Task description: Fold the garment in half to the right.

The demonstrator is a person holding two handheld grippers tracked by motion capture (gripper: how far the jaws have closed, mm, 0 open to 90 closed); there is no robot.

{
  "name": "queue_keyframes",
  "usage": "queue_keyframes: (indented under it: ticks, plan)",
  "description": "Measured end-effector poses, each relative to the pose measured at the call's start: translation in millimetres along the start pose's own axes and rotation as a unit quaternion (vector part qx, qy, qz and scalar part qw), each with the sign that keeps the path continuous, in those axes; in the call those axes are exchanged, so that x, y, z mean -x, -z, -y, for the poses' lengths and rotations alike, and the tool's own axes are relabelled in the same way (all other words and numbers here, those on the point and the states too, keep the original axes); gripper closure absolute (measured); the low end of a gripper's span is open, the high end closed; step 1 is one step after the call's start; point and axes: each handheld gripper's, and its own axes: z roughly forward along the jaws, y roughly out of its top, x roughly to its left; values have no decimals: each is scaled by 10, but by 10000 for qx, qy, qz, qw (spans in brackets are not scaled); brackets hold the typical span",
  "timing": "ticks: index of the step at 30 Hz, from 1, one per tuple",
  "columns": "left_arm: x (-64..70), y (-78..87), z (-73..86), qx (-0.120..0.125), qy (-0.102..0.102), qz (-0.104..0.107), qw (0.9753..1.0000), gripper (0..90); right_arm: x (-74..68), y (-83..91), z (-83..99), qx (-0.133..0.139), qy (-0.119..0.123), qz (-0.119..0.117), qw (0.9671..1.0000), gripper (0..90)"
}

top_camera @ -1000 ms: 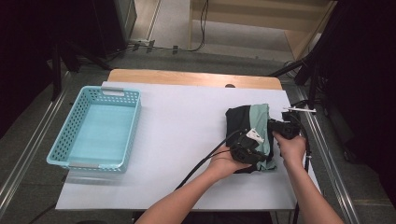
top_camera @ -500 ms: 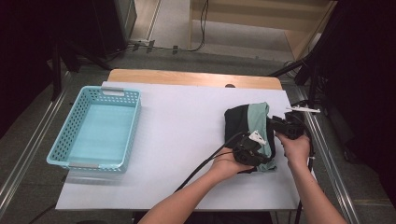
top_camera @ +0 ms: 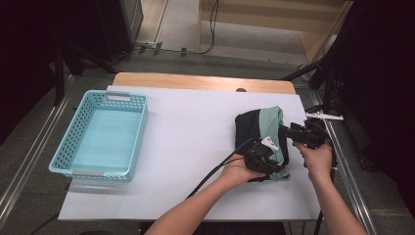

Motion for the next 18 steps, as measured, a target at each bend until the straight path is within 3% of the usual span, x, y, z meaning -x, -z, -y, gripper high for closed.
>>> queue_keyframes:
  ticks: [2, 6, 11, 18]
  plan:
    - [11, 36, -8, -41, 8, -15, 10000, 591, -15, 21, 0, 12, 66, 7, 10000, 405]
    - [30, 132, -21, -71, -13, 14, 10000, 484, -17, 97, 12, 15, 161, 66, 9998, 405]
    - [15, 315, 6, 36, -33, -25, 10000, 440, -13, 225, 51, 95, 158, 4, 9998, 414]
    - [-103, 518, 67, 46, 181, -206, 9996, 414, -49, 240, 68, 23, 216, -95, 9997, 421]
